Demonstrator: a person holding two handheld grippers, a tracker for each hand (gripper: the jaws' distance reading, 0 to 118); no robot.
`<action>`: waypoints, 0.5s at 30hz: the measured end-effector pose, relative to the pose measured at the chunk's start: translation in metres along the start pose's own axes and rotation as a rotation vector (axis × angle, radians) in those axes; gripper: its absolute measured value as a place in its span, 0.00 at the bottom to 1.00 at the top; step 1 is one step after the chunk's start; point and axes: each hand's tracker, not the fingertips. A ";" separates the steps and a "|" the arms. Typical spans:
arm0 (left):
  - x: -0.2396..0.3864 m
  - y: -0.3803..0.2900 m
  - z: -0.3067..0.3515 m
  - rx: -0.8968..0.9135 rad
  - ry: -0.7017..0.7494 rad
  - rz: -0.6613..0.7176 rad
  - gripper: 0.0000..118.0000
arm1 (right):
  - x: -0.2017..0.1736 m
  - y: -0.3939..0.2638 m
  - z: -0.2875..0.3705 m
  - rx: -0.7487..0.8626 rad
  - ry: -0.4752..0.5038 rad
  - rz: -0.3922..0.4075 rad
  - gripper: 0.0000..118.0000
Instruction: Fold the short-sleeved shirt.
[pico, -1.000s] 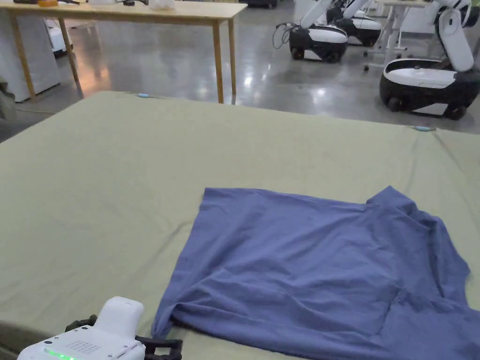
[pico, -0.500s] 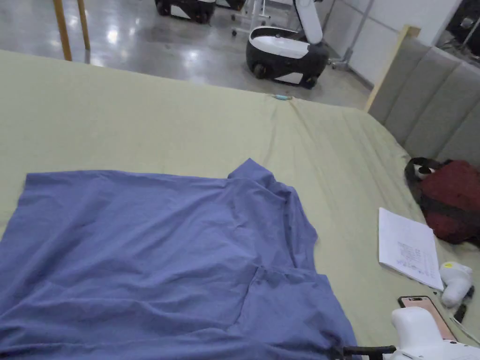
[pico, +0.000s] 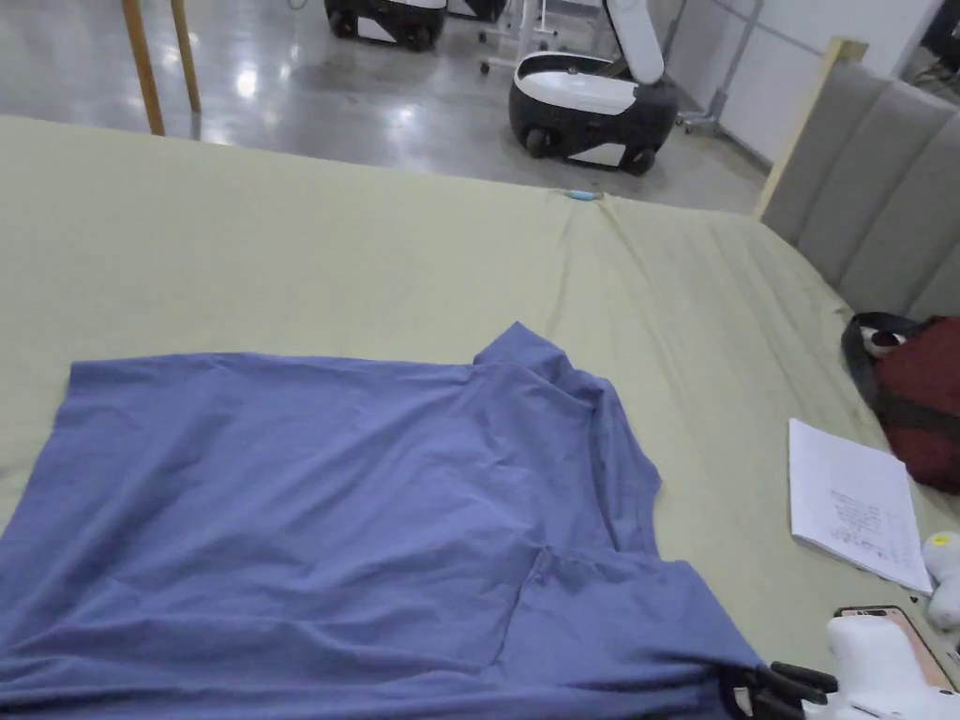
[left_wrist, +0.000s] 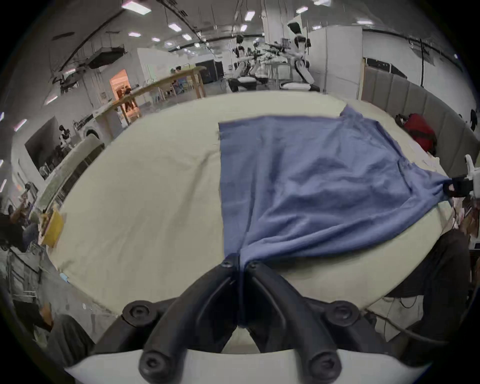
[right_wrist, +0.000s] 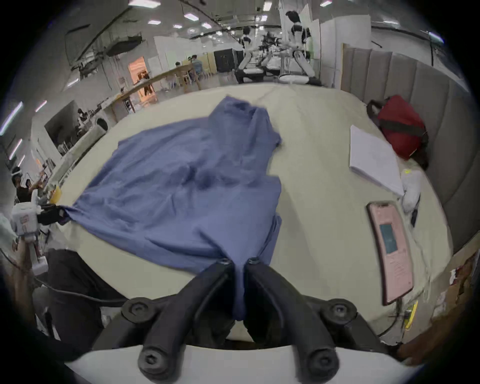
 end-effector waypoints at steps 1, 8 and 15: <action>0.000 0.012 0.006 0.030 0.014 -0.014 0.00 | -0.002 0.009 0.010 0.045 0.002 0.019 0.04; -0.009 0.111 -0.037 0.129 0.051 -0.114 0.00 | -0.008 0.100 -0.009 0.182 -0.046 0.057 0.04; -0.021 0.138 -0.174 -0.155 0.071 -0.085 0.00 | 0.018 0.136 -0.139 0.056 -0.104 0.036 0.04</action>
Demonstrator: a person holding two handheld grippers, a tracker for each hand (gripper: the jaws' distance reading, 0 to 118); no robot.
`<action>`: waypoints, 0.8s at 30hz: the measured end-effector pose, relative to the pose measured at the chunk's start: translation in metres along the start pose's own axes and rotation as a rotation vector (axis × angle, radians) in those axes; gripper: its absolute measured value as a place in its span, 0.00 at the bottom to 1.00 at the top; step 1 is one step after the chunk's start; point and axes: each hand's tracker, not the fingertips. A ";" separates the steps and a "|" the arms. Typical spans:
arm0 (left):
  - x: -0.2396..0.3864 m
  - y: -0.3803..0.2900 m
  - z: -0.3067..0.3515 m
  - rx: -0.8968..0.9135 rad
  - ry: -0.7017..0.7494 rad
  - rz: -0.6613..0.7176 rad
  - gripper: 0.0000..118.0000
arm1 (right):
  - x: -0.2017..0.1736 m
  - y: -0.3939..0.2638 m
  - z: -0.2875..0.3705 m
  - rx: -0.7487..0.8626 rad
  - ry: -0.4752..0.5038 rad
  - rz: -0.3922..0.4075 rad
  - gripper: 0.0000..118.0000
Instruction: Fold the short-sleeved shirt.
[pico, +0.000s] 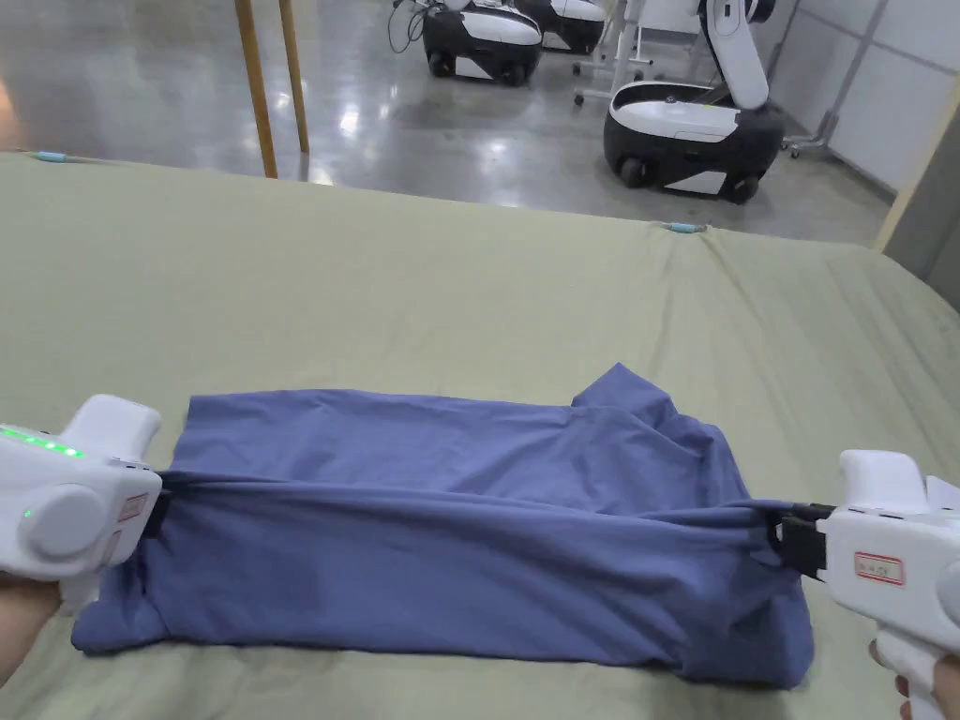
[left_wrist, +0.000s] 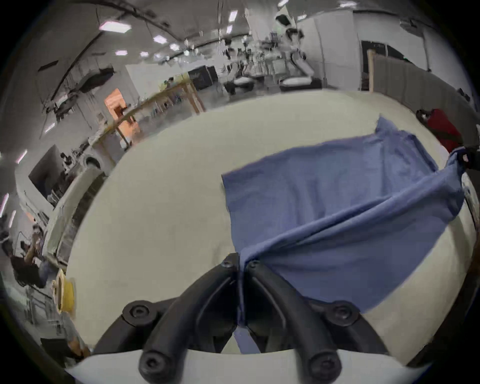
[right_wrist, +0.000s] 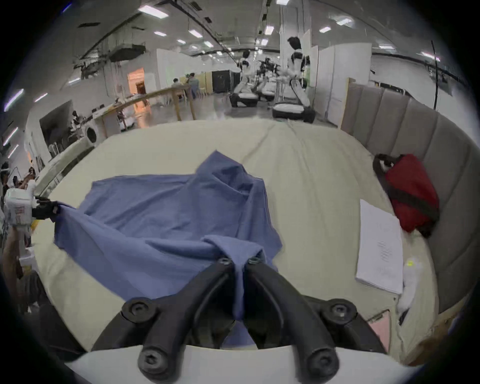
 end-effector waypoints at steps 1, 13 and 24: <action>-0.003 -0.002 -0.007 -0.012 -0.012 0.039 0.00 | 0.001 -0.002 -0.009 -0.012 0.012 -0.016 0.04; 0.012 -0.087 0.129 0.308 -0.074 0.108 0.98 | -0.057 -0.054 0.118 0.217 0.094 -0.021 0.94; -0.001 -0.178 0.125 0.142 -0.062 0.187 0.00 | -0.109 -0.109 0.161 0.131 0.098 0.022 0.02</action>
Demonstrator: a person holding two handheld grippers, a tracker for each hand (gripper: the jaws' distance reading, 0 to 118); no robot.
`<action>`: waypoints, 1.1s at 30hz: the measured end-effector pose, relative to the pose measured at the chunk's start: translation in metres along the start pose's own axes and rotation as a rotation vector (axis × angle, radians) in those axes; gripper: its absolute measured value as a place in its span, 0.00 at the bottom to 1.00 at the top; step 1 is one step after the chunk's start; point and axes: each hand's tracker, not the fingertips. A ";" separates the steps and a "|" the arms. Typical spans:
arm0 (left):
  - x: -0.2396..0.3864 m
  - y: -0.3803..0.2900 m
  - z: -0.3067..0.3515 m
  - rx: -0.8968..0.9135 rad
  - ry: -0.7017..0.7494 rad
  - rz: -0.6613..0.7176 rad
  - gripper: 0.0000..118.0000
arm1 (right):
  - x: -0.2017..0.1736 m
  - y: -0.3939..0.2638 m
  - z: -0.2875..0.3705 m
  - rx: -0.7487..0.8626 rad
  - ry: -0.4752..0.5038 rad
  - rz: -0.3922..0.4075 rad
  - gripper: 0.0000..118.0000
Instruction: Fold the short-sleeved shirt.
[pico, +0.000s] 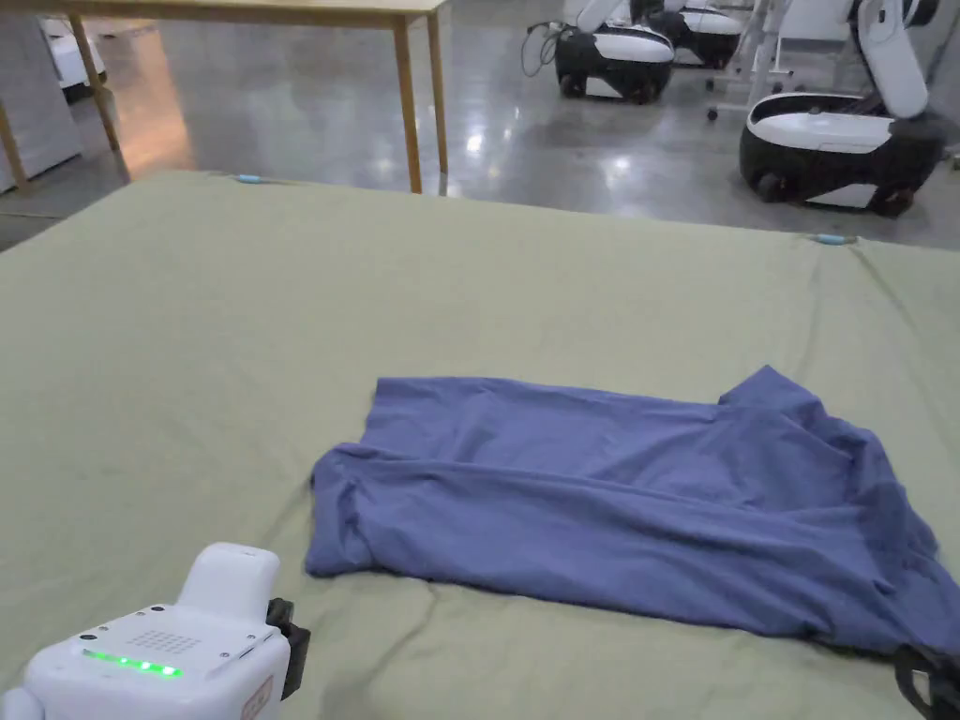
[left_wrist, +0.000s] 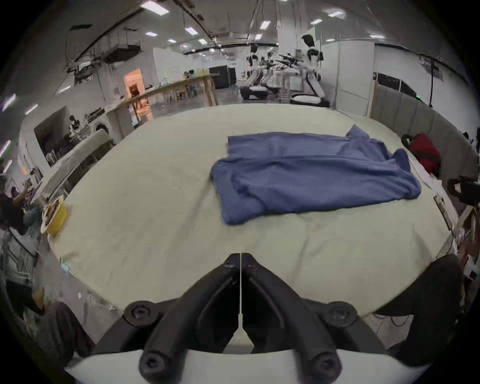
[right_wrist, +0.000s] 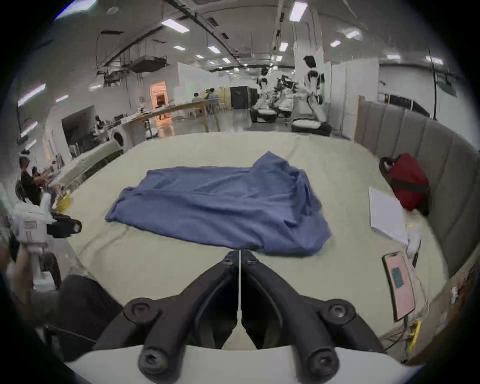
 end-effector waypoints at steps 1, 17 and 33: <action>-0.003 0.001 -0.003 0.011 0.004 0.004 0.00 | -0.001 0.000 0.001 -0.001 -0.011 0.010 0.02; 0.002 0.077 -0.136 -0.096 0.066 -0.072 0.92 | 0.068 0.018 -0.022 -0.128 -0.128 0.000 0.02; 0.036 0.085 -0.130 -0.130 -0.026 -0.139 0.08 | 0.152 0.006 -0.185 -0.265 -0.056 -0.138 0.53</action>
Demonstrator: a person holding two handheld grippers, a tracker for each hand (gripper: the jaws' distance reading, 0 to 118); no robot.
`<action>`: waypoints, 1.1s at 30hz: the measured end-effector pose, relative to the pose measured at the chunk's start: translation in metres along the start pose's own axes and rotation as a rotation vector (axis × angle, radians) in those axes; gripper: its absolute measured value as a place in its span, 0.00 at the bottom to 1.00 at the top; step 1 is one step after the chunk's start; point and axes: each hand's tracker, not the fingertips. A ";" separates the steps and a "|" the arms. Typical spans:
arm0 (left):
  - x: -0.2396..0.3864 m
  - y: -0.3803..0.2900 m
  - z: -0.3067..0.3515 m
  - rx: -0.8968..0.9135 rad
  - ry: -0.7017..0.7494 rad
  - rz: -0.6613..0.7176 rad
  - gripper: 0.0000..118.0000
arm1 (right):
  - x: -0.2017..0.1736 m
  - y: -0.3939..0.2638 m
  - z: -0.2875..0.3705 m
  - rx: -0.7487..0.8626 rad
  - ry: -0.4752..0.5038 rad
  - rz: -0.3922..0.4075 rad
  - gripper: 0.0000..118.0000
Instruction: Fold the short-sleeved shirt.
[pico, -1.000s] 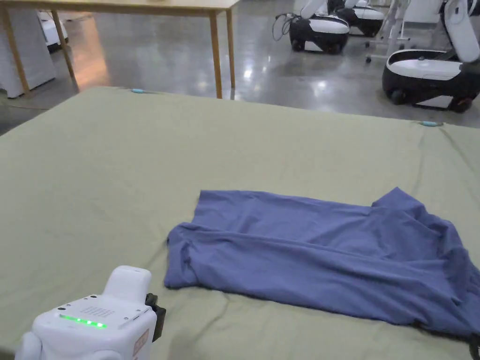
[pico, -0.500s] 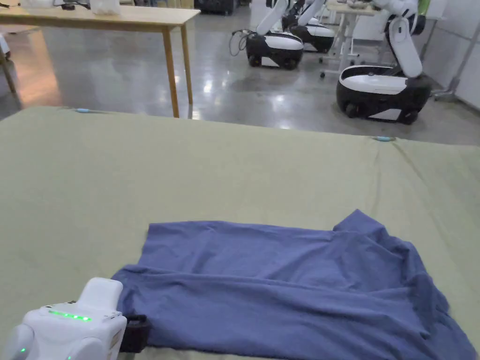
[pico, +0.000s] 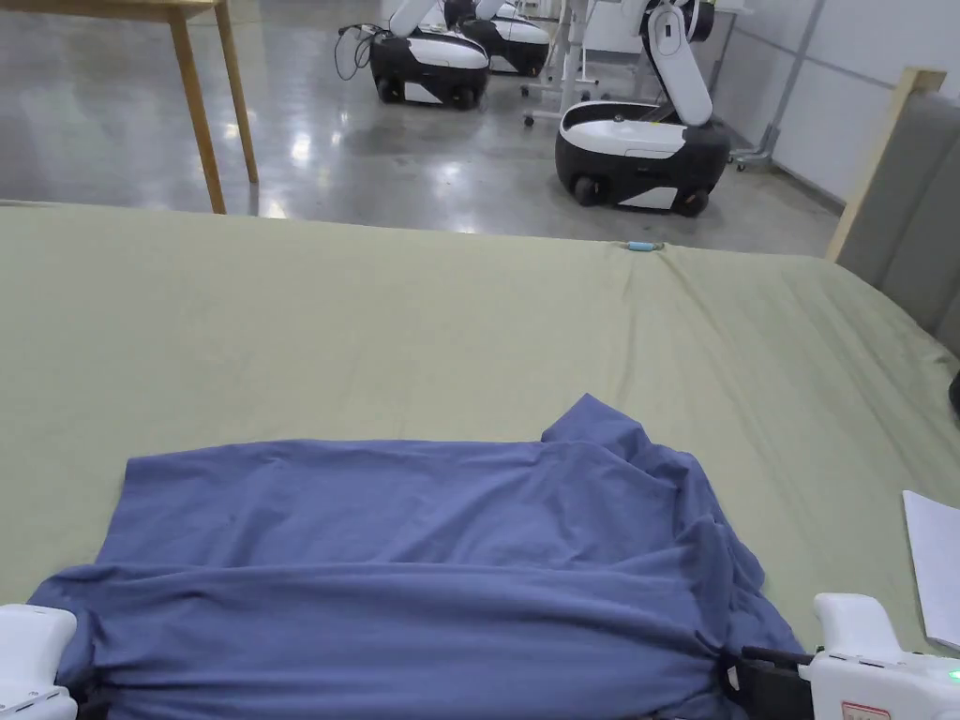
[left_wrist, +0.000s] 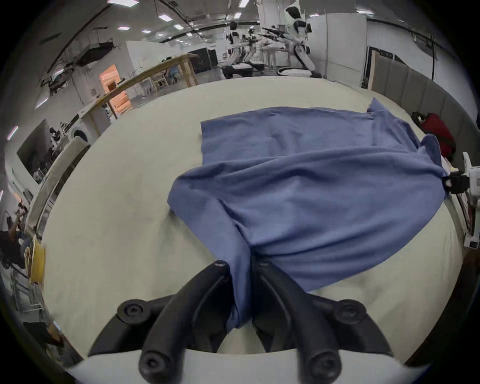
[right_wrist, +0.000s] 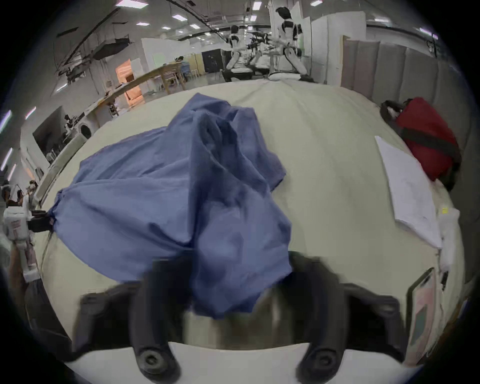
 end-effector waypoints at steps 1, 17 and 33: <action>0.002 0.000 0.001 0.001 0.002 -0.005 0.07 | 0.000 -0.002 0.005 0.011 -0.010 0.010 0.45; -0.017 -0.027 0.135 0.130 -0.020 -0.043 0.04 | -0.029 -0.027 0.185 0.114 0.078 0.061 0.10; 0.000 -0.063 0.199 0.461 -0.073 0.046 0.97 | -0.089 -0.062 0.231 0.362 0.089 0.167 0.99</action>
